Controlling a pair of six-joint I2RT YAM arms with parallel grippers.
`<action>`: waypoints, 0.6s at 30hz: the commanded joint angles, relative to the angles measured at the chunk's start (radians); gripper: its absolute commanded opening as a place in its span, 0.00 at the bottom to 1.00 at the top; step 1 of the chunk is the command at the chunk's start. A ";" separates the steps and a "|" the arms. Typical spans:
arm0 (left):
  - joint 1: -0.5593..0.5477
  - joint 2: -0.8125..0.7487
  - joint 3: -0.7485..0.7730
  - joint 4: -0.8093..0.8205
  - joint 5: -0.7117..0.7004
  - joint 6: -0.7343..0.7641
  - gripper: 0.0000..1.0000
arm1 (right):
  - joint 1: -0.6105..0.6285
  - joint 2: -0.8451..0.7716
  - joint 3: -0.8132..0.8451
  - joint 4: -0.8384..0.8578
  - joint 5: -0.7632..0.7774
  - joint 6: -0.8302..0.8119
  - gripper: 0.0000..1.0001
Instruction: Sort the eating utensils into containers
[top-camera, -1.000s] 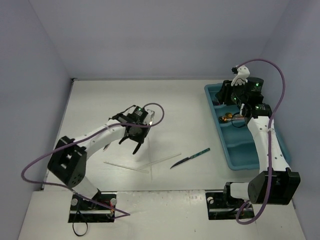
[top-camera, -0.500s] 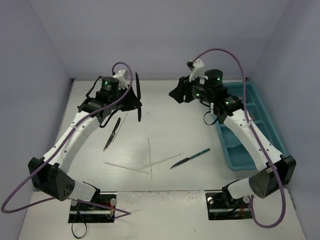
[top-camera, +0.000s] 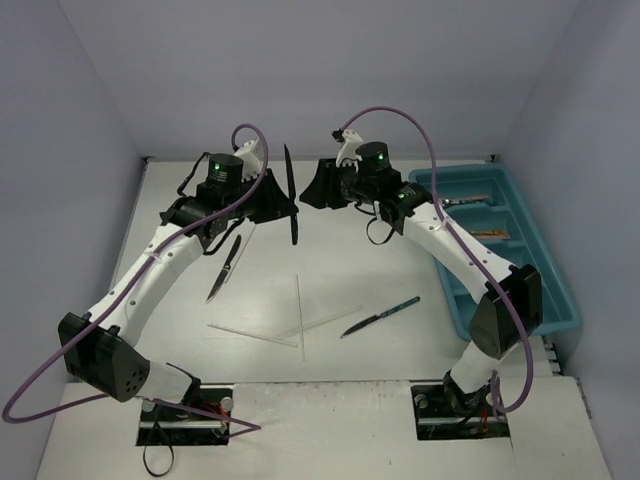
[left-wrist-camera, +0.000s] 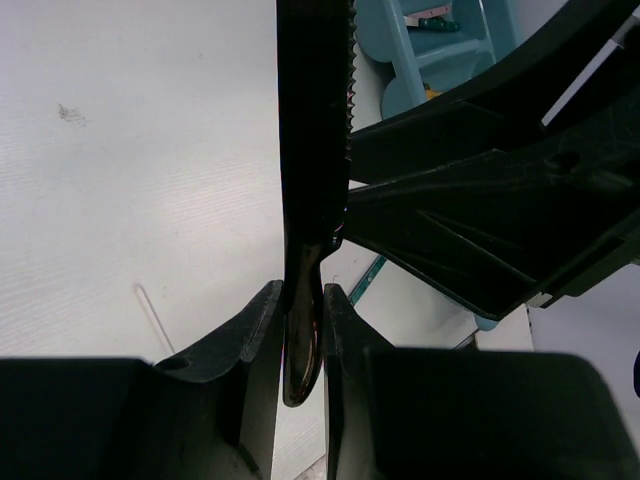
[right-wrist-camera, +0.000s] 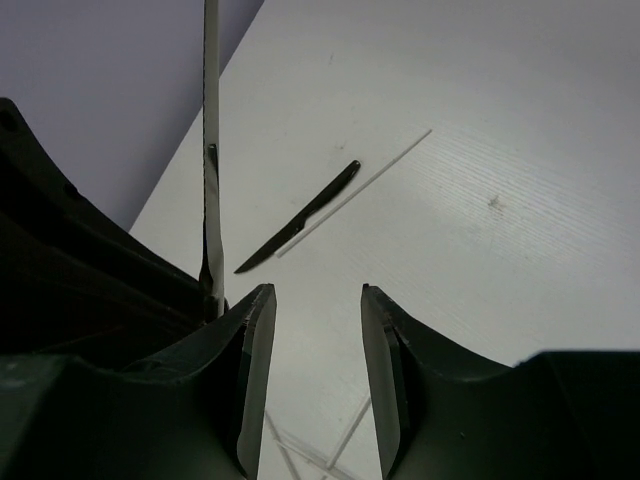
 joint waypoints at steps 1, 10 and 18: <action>-0.017 -0.046 0.012 0.092 0.022 -0.008 0.00 | 0.009 -0.009 0.081 0.105 -0.011 0.079 0.36; -0.017 -0.044 -0.016 0.080 0.000 0.009 0.00 | 0.019 -0.064 0.055 0.122 -0.025 0.064 0.33; -0.019 -0.035 -0.009 0.078 -0.009 0.022 0.00 | 0.022 -0.081 0.041 0.126 -0.033 0.054 0.32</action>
